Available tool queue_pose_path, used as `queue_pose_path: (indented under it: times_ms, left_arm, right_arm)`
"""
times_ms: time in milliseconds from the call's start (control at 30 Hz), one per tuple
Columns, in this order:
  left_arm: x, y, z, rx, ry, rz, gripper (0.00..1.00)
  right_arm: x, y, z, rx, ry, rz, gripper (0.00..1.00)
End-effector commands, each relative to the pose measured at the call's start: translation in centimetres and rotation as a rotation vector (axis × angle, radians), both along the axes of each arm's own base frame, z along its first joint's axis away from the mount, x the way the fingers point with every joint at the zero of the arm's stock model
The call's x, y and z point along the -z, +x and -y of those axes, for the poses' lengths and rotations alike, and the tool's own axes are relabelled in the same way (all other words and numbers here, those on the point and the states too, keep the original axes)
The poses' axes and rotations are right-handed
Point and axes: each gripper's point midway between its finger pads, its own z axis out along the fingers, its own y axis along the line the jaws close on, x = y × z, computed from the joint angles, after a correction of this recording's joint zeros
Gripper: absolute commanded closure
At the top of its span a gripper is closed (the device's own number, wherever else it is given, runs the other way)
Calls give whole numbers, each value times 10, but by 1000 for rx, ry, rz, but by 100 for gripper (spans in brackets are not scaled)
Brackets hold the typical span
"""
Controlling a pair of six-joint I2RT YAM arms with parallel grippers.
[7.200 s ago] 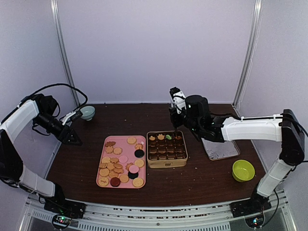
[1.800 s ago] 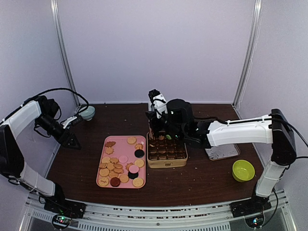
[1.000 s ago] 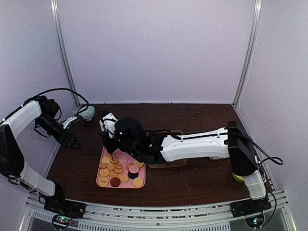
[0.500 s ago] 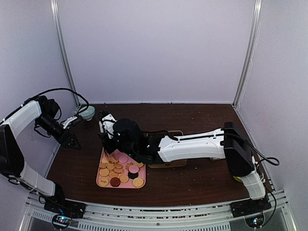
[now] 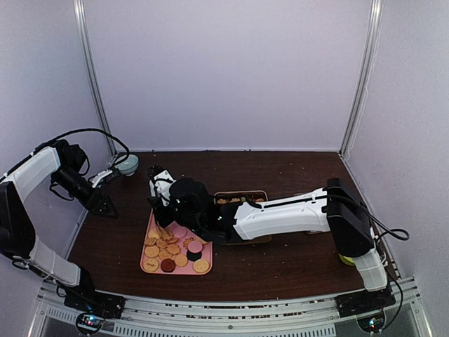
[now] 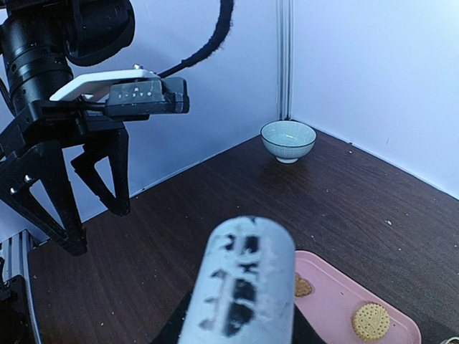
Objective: Pack the cookies
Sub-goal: Adjust the fake cookies on the plate.
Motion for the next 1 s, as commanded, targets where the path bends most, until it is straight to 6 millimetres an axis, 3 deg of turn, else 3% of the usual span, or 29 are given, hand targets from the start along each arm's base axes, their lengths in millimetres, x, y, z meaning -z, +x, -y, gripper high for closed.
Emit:
queue_pose_path:
  times_ms: [0, 167, 533, 967]
  left_arm:
    - [0, 0, 1, -8, -18, -3, 21]
    - [-1, 0, 1, -8, -16, -1, 21]
    - [1, 0, 1, -6, -18, -8, 21]
    - [1, -1, 1, -8, -19, -11, 21]
  right_arm:
    - [-2, 10, 22, 56, -27, 4, 69]
    - [-11, 11, 26, 52, -52, 40, 64]
    - [-2, 3, 22, 36, -85, 39, 62]
    - [-45, 17, 15, 58, -51, 119, 63]
